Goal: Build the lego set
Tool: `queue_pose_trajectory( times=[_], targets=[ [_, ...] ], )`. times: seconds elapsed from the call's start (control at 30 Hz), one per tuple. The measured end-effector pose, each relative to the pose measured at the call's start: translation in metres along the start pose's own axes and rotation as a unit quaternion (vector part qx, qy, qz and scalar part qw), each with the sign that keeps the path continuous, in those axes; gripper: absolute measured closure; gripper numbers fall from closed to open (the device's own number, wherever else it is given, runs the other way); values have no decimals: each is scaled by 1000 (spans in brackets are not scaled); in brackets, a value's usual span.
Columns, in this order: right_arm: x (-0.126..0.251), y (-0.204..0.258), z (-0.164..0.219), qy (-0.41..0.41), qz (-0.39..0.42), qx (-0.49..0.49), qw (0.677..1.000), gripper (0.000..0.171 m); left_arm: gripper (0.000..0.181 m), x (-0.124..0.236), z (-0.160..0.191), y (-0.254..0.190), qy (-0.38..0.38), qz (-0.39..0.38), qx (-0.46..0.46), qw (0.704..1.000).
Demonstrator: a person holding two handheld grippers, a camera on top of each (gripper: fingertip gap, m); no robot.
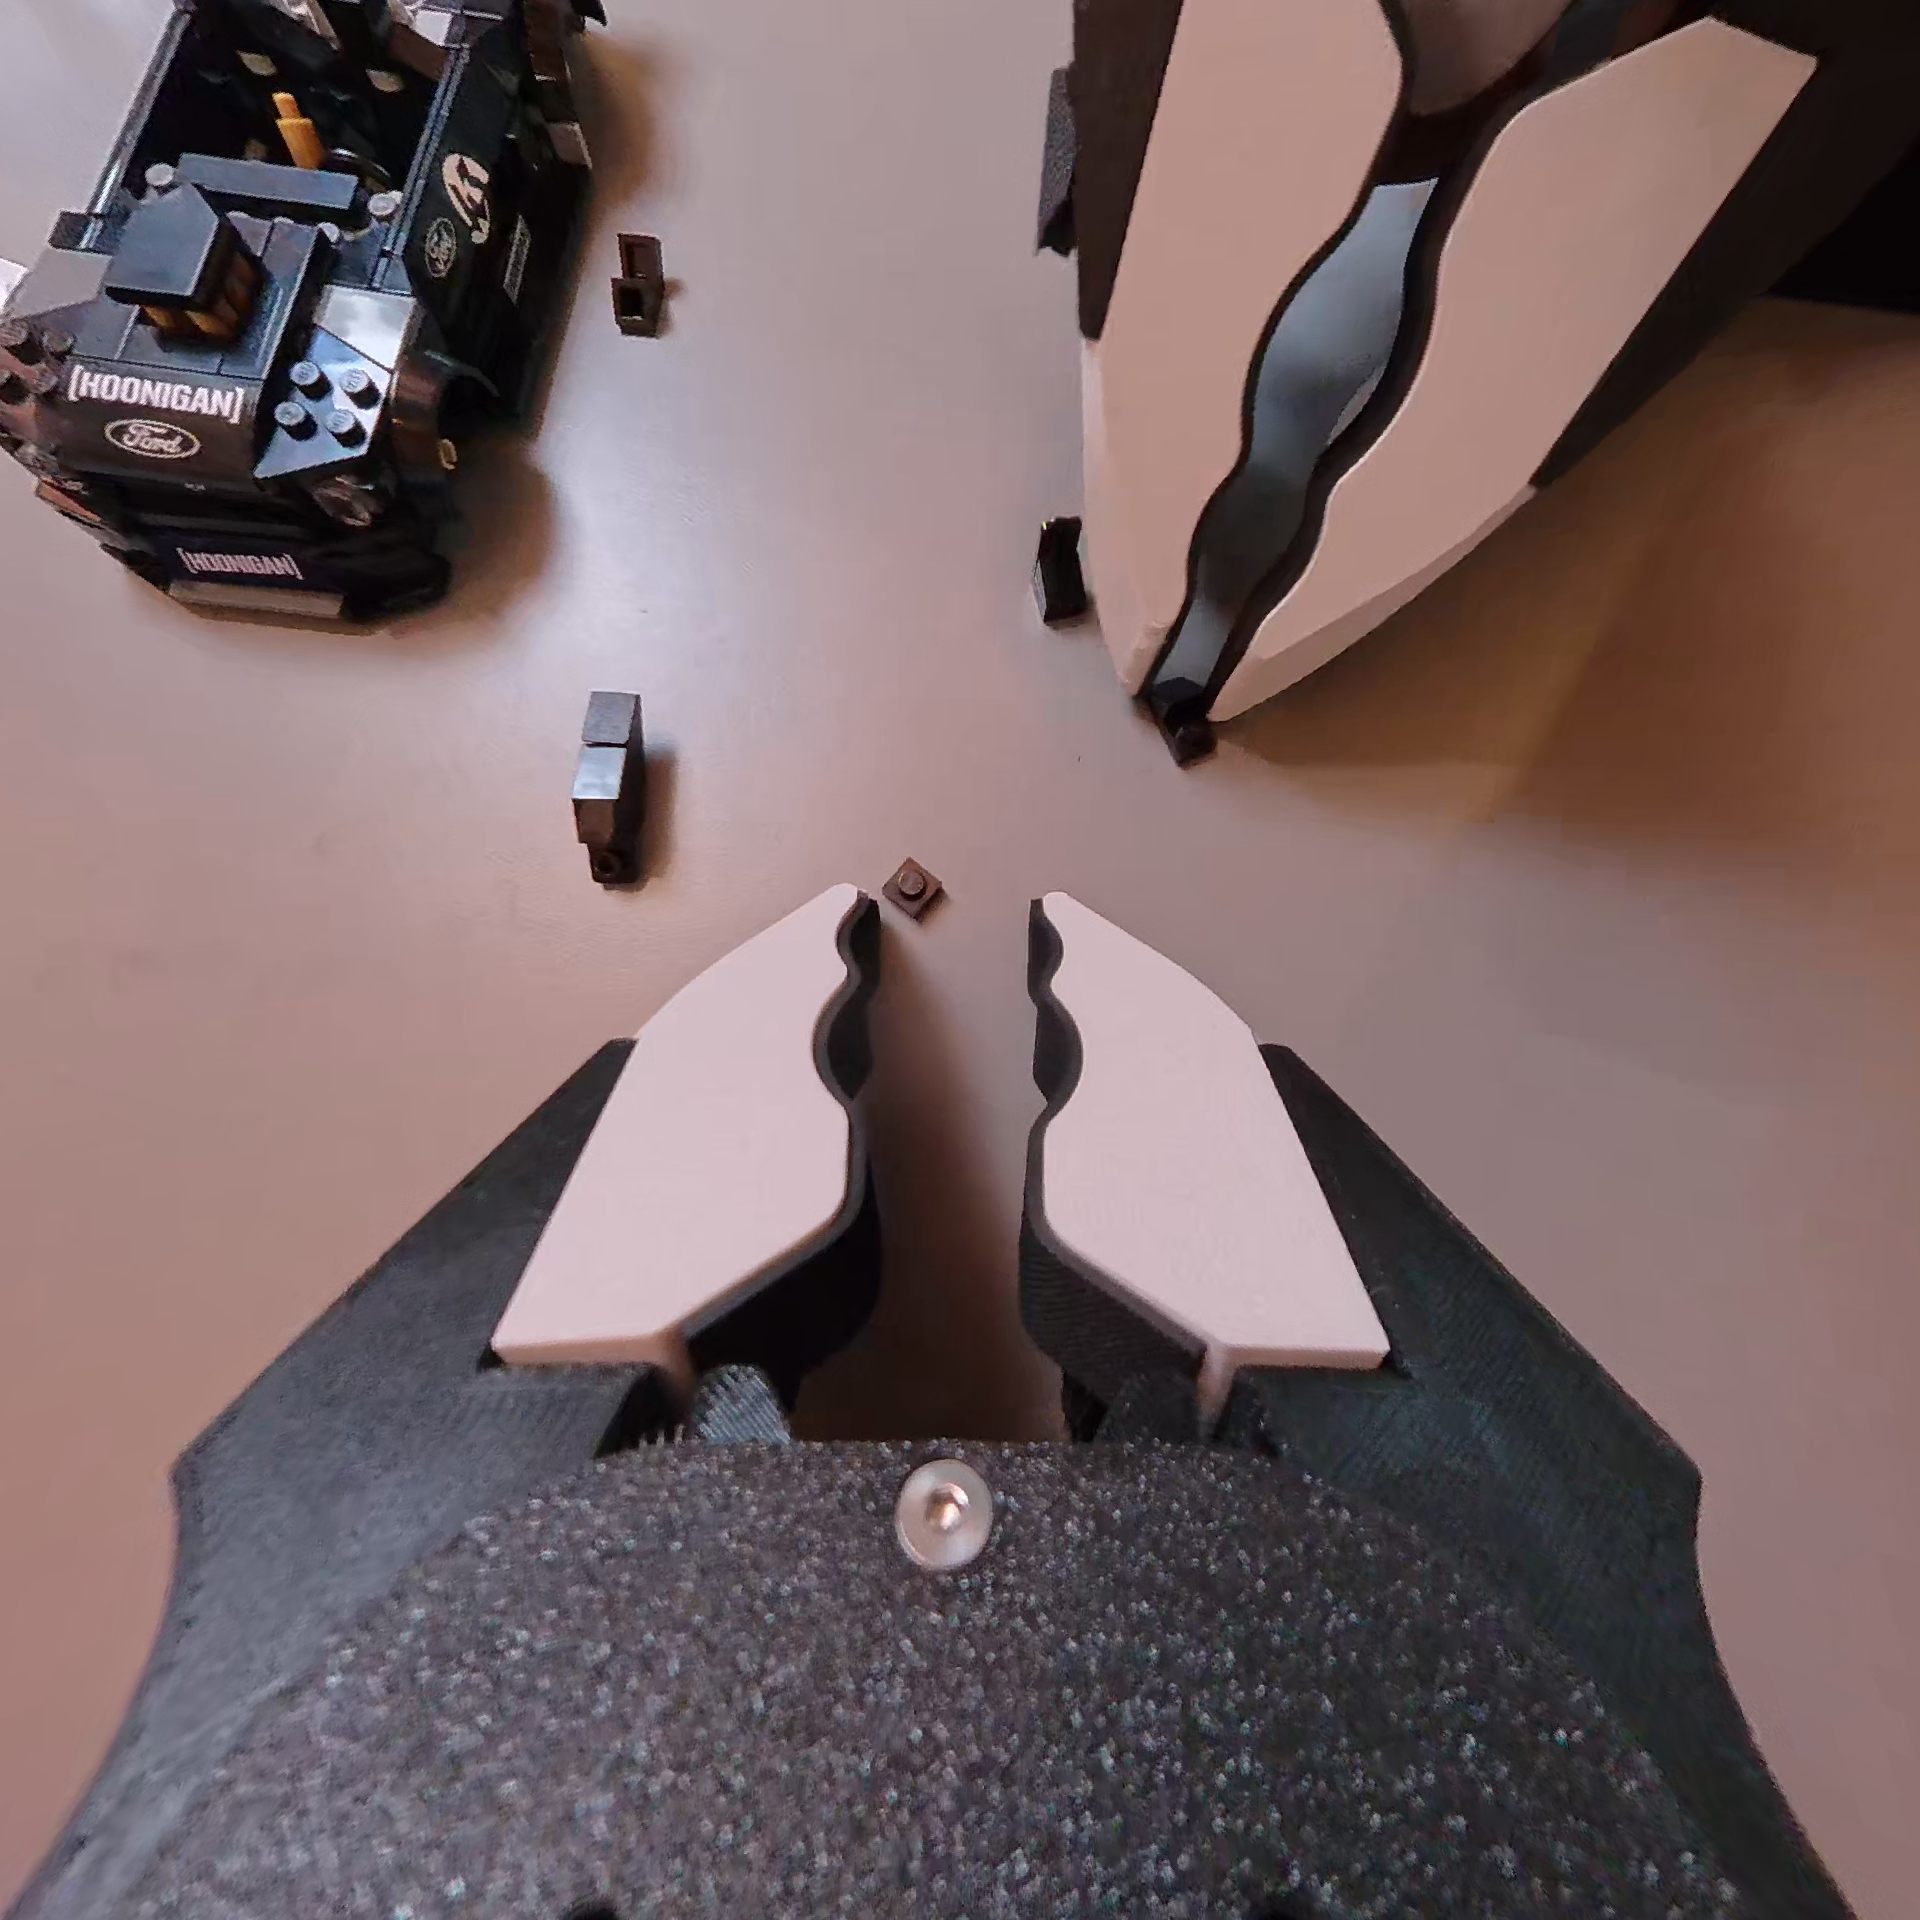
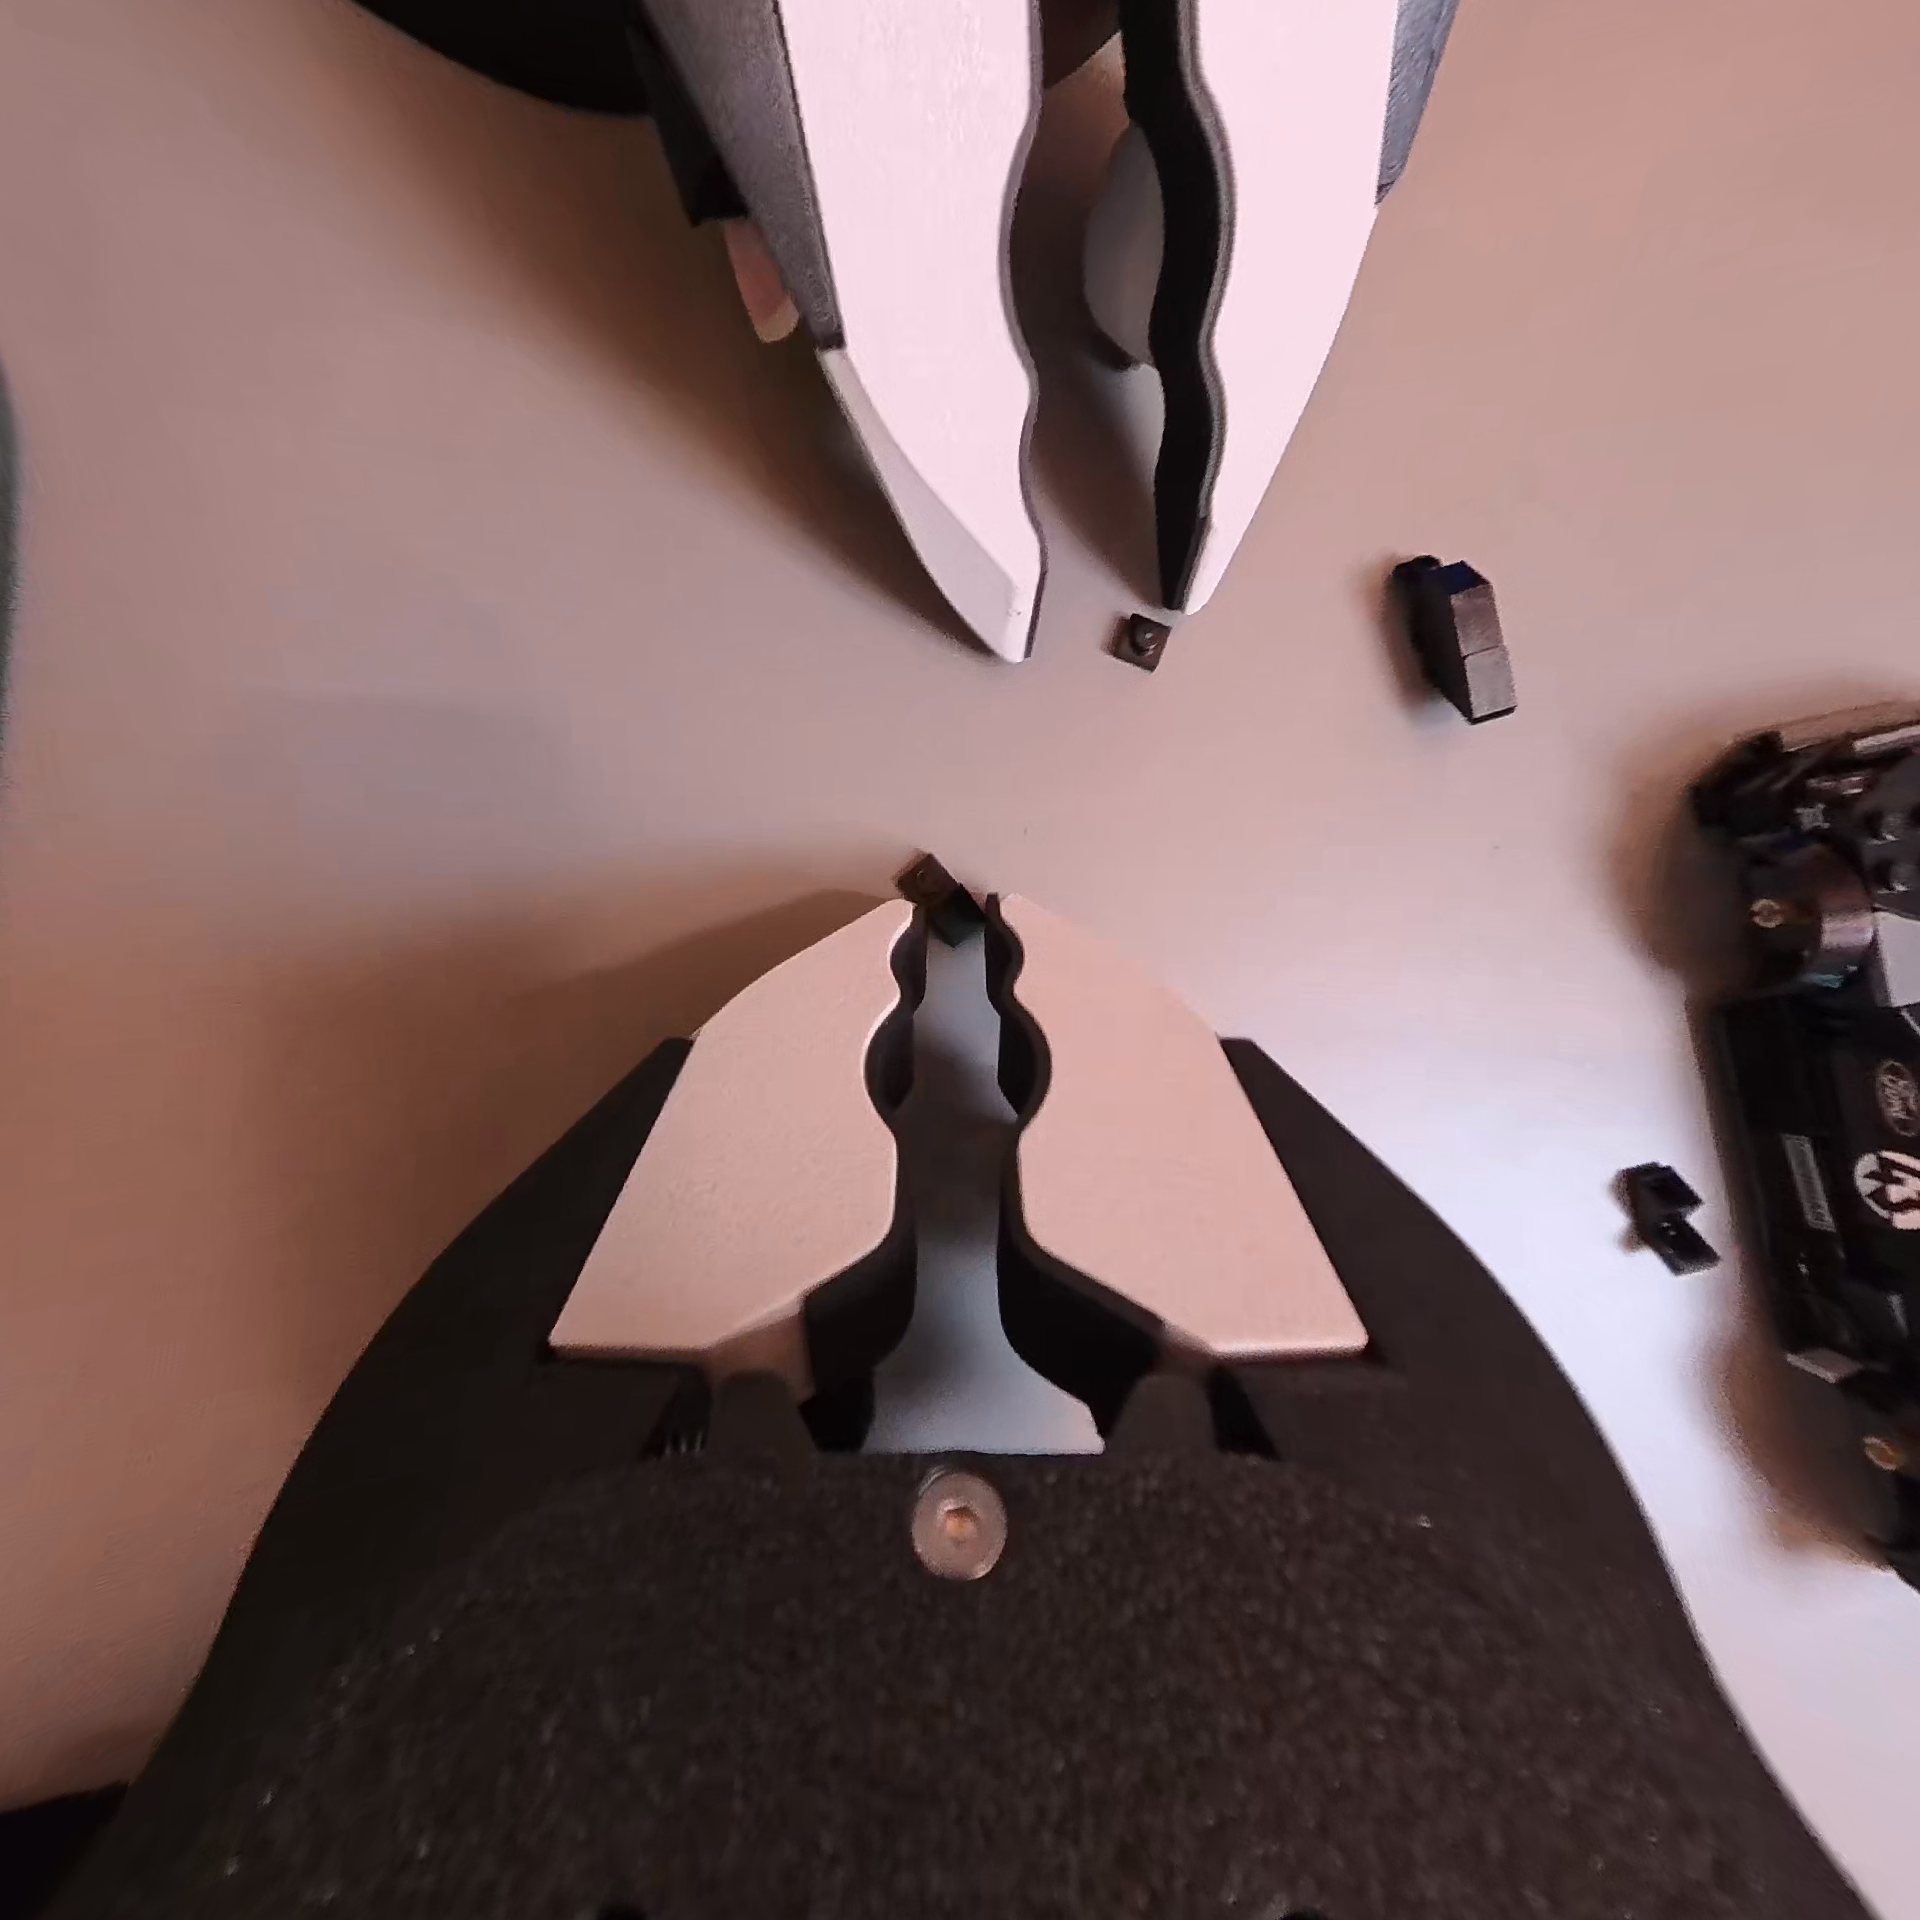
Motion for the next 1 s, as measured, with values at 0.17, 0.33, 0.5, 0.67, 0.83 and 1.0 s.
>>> queue_pose_trajectory(
  times=[0.17, 0.33, 0.5, 0.67, 0.83, 1.0],
  targets=[
    [1, 5, 2, -7, 5, 2, 1000, 159, 154, -1, 0, -1, 1, 5, -3, 1000],
    [0, 5, 0, -14, -14, 18, 1000, 155, 154, 0, 0, -2, 1, 11, -4, 1000],
    [1, 13, 4, 5, -33, 17, 999, 158, 154, 0, 0, -2, 0, 9, -7, 1000],
    [3, 16, 7, 2, -26, 11, 1000, 157, 154, 0, 0, -3, 0, 9, -8, 1000],
    [2, 13, 5, 5, -9, -23, 1000, 155, 154, 0, 0, -3, -1, 8, -10, 1000],
    [0, 15, 2, 0, 22, -60, 998, 155, 154, 0, 0, -3, -1, 7, -11, 1000]
  ],
)
Point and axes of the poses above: each gripper's, where its closed fingertips meet, x back along the fingers, z out of its underside, y = z × x across the jaws, the point moved 1 cm from there along x, back along the fingers, and after that the axes turned 8 degrees about -z, right-handed, at the moved point
